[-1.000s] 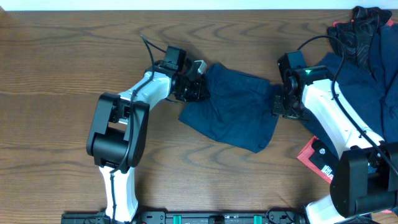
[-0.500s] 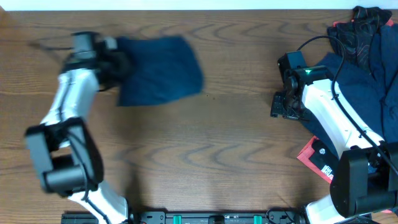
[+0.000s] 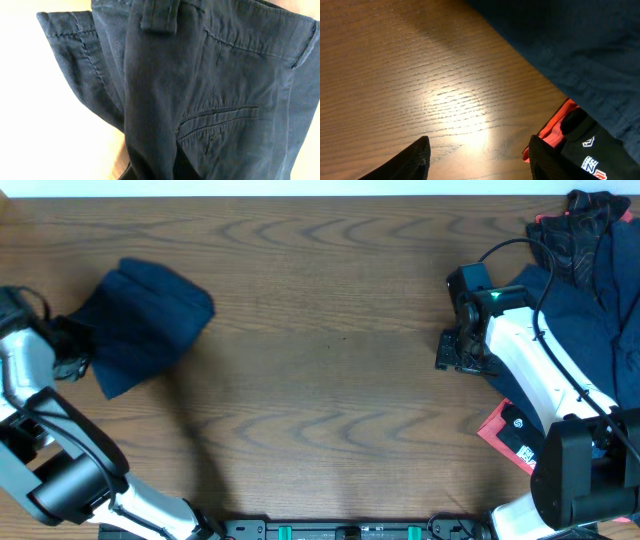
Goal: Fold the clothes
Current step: 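Drag the folded shorts left to the table's left edge with the left gripper, then release the shorts and lift the left gripper away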
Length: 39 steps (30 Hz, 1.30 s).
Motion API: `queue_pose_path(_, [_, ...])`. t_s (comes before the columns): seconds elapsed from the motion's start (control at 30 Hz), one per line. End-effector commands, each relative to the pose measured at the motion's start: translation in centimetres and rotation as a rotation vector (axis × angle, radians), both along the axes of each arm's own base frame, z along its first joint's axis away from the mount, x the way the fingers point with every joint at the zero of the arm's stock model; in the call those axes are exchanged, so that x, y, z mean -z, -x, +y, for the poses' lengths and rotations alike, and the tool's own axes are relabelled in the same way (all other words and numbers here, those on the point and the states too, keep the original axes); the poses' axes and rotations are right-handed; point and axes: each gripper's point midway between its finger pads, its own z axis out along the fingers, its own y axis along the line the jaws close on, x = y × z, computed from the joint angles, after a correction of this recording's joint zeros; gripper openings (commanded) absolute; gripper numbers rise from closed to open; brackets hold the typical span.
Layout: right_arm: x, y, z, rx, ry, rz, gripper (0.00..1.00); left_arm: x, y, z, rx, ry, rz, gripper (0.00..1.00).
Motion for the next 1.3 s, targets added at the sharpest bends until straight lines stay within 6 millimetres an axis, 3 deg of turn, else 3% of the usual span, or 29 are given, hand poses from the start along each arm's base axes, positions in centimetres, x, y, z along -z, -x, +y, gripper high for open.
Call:
queue_pose_path(0.0, [0.3,0.3,0.3,-0.002,0.002,0.014,0.61,-0.1,1.5,2.2,-0.128,-0.003,0.009,0.06])
queue_pose_path(0.13, [0.3,0.3,0.3,-0.002,0.002,0.013,0.61,0.0,2.3,2.9,-0.181,0.014,0.011,0.06])
queue_pose_path(0.27, [0.3,0.2,0.3,-0.002,0.001,0.009,0.61,0.3,2.6,2.3,-0.183,0.035,0.034,0.06])
queue_pose_path(0.3, [0.3,0.2,0.3,-0.002,0.001,0.009,0.61,0.3,2.6,2.2,-0.181,0.040,0.035,0.10])
queue_pose_path(0.33, [0.3,0.2,0.3,-0.002,0.001,0.009,0.61,0.3,2.6,2.0,-0.179,0.050,0.033,0.36])
queue_pose_path(0.37, [0.3,0.2,0.3,-0.002,0.001,0.009,0.61,0.3,2.6,1.9,-0.178,0.053,0.033,0.50])
queue_pose_path(0.43, [0.3,0.2,0.3,-0.002,0.001,0.009,0.61,0.3,2.7,1.9,-0.178,0.054,0.036,0.92])
queue_pose_path(0.47, [0.3,0.2,0.3,-0.002,0.001,0.009,0.62,0.4,2.8,1.8,-0.178,0.057,0.040,0.98])
queue_pose_path(0.67, [0.3,0.2,0.4,-0.002,0.001,0.009,0.61,0.9,4.2,0.5,-0.180,0.108,0.107,0.98])
queue_pose_path(0.77, [0.3,0.2,0.4,-0.010,0.000,0.009,0.62,1.2,5.9,-0.1,-0.227,0.127,0.180,0.98])
queue_pose_path(0.87, [0.3,0.0,0.5,-0.015,-0.006,0.002,0.64,0.5,6.9,-0.4,-0.254,0.124,0.208,0.98])
queue_pose_path(1.0, [0.4,-0.9,1.7,-0.036,-0.073,-0.028,0.69,-2.0,7.2,-0.6,-0.256,0.093,0.171,0.98])
queue_pose_path(1.13, [0.1,-2.9,4.2,-0.121,-0.202,-0.106,0.71,-5.8,7.3,-1.8,-0.230,0.040,0.107,0.98])
queue_pose_path(1.2, [-0.3,-4.4,5.0,-0.143,-0.244,-0.169,0.71,-7.6,6.2,-3.2,-0.155,0.011,0.054,0.98])
queue_pose_path(1.27, [-1.1,-6.9,5.3,-0.148,-0.259,-0.273,0.72,-9.6,3.6,-6.3,0.012,-0.012,-0.036,0.98])
